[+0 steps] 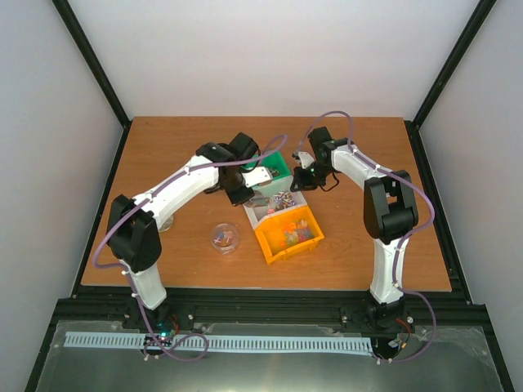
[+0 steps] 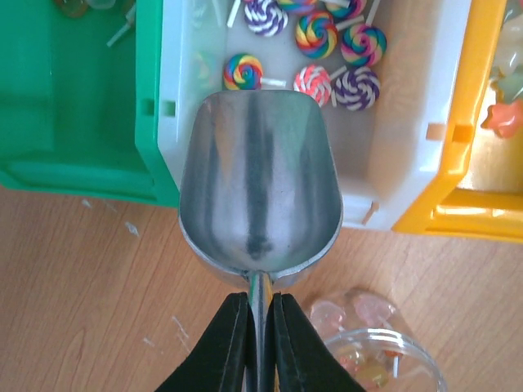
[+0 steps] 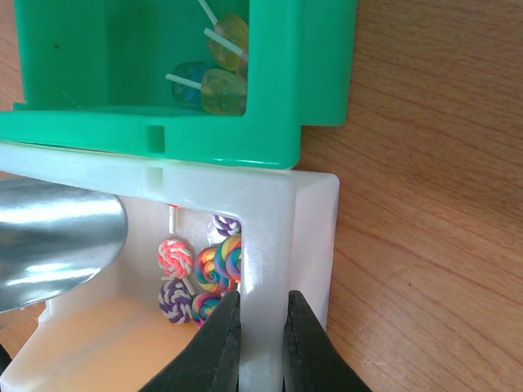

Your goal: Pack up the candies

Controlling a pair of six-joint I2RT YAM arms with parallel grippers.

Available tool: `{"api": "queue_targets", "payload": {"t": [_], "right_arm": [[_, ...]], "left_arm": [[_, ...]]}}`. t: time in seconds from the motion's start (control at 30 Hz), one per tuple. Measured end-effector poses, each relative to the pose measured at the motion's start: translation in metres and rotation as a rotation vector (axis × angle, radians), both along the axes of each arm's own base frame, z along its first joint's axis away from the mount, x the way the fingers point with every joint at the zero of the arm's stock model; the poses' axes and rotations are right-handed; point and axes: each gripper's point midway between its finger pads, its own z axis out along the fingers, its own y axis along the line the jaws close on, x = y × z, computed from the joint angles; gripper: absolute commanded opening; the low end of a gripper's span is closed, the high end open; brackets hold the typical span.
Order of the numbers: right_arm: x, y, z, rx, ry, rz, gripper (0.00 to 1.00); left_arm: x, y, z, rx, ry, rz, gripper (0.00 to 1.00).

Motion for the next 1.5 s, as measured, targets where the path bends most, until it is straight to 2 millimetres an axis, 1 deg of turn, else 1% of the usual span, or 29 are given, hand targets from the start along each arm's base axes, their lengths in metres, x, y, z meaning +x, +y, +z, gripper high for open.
{"api": "queue_targets", "payload": {"t": [0.17,0.23,0.3,0.43,0.53,0.7,0.8,0.97,1.03,1.2,1.3,1.4,1.5], "right_arm": [[0.0,0.0,0.0,0.0,0.001,0.0,0.03],[0.001,0.001,0.0,0.001,0.0,0.001,0.03],[0.002,0.001,0.0,0.001,0.001,0.001,0.03],[0.002,0.002,0.0,0.002,0.001,0.001,0.03],[0.003,0.002,0.0,0.004,0.002,0.001,0.03],[0.003,0.003,0.0,0.003,0.003,0.003,0.03],[0.003,0.003,0.0,0.005,0.004,0.004,0.03],[0.003,0.003,0.0,0.009,0.006,0.005,0.03],[0.002,0.004,0.0,0.012,0.007,0.005,0.03],[0.003,0.003,0.0,0.018,0.008,0.007,0.03],[0.005,0.002,0.0,0.02,0.0,0.006,0.03],[0.006,0.002,0.0,0.023,-0.002,0.005,0.03],[0.008,0.001,0.0,0.024,-0.009,0.004,0.03]], "left_arm": [[-0.011,0.013,-0.001,0.068,0.05,-0.003,0.01],[-0.01,0.013,-0.001,0.09,0.07,-0.002,0.01],[-0.003,0.01,-0.001,0.111,0.082,0.0,0.01],[0.013,-0.001,-0.009,0.15,0.1,0.003,0.01],[0.014,-0.006,-0.018,0.177,0.123,0.002,0.01],[0.015,-0.01,-0.018,0.183,0.118,0.009,0.01],[0.014,-0.011,-0.021,0.159,0.108,0.022,0.01],[0.006,-0.015,-0.03,0.065,0.072,0.035,0.01],[0.006,-0.018,-0.033,0.04,0.061,0.033,0.01],[0.024,-0.039,-0.041,-0.039,0.02,0.032,0.01],[0.026,-0.042,-0.041,-0.053,0.025,0.038,0.01],[0.035,-0.054,-0.046,-0.095,0.012,0.037,0.01],[0.034,-0.057,-0.048,-0.12,0.01,0.032,0.01]]}}
